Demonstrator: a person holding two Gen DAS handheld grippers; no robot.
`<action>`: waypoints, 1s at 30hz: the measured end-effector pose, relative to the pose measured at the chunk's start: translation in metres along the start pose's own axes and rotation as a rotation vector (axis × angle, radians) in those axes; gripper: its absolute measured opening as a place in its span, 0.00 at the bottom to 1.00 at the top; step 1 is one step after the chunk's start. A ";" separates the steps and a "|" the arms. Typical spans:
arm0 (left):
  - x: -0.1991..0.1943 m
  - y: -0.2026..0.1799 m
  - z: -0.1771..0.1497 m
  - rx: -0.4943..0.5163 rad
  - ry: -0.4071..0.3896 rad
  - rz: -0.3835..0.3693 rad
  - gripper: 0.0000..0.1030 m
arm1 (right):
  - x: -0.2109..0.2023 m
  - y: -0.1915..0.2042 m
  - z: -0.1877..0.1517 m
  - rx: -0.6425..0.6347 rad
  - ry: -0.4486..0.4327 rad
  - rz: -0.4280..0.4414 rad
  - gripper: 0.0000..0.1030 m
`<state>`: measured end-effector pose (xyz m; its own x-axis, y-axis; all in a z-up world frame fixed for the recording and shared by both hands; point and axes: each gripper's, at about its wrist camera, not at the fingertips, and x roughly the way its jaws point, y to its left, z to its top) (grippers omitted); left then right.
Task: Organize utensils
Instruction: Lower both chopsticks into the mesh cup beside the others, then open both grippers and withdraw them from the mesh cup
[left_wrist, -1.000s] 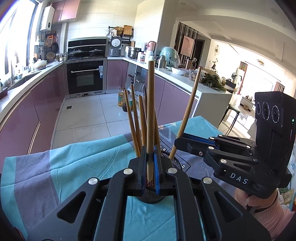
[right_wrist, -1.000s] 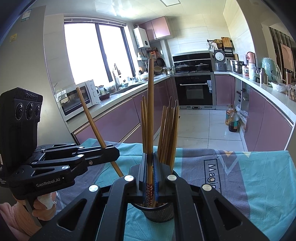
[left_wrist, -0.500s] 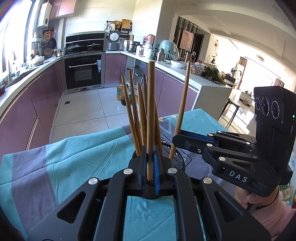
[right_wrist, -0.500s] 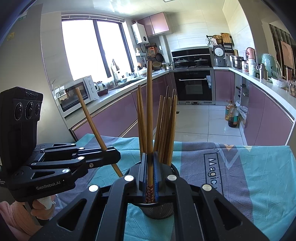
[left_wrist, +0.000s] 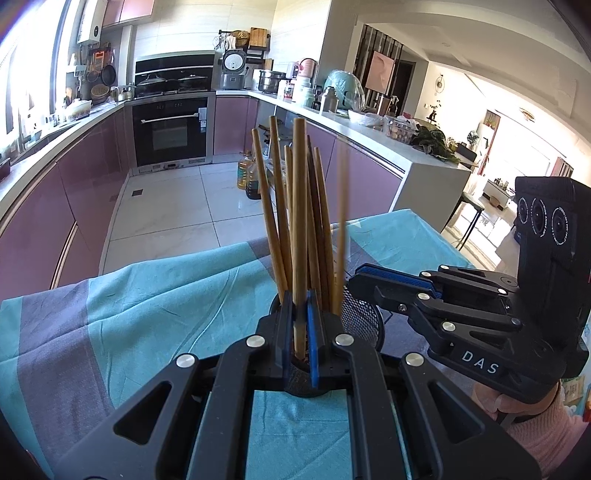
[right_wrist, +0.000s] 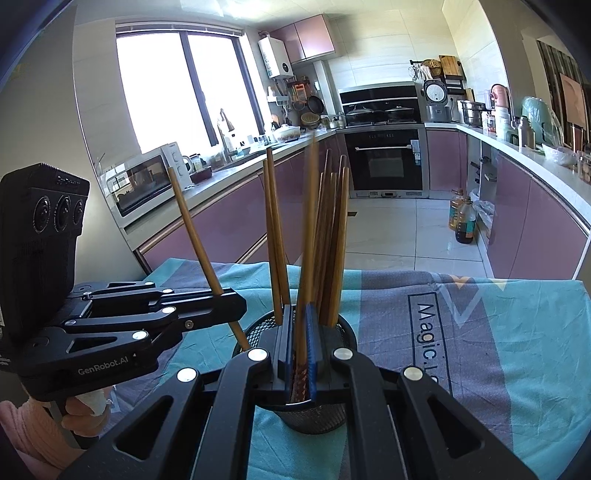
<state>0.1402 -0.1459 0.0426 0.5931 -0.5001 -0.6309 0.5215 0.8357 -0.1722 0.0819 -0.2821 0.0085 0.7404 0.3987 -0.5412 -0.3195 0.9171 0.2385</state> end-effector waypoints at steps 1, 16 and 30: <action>0.001 0.001 0.000 -0.001 0.001 0.001 0.07 | 0.000 0.000 0.000 0.002 0.001 -0.001 0.05; 0.013 0.008 -0.006 -0.018 0.016 0.008 0.08 | 0.004 -0.005 -0.003 0.019 0.011 0.000 0.07; -0.004 0.011 -0.017 -0.021 -0.057 0.062 0.51 | -0.005 -0.002 -0.011 0.013 -0.010 -0.012 0.27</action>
<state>0.1333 -0.1310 0.0306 0.6581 -0.4590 -0.5969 0.4703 0.8696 -0.1503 0.0727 -0.2852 0.0020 0.7497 0.3876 -0.5364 -0.3030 0.9216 0.2424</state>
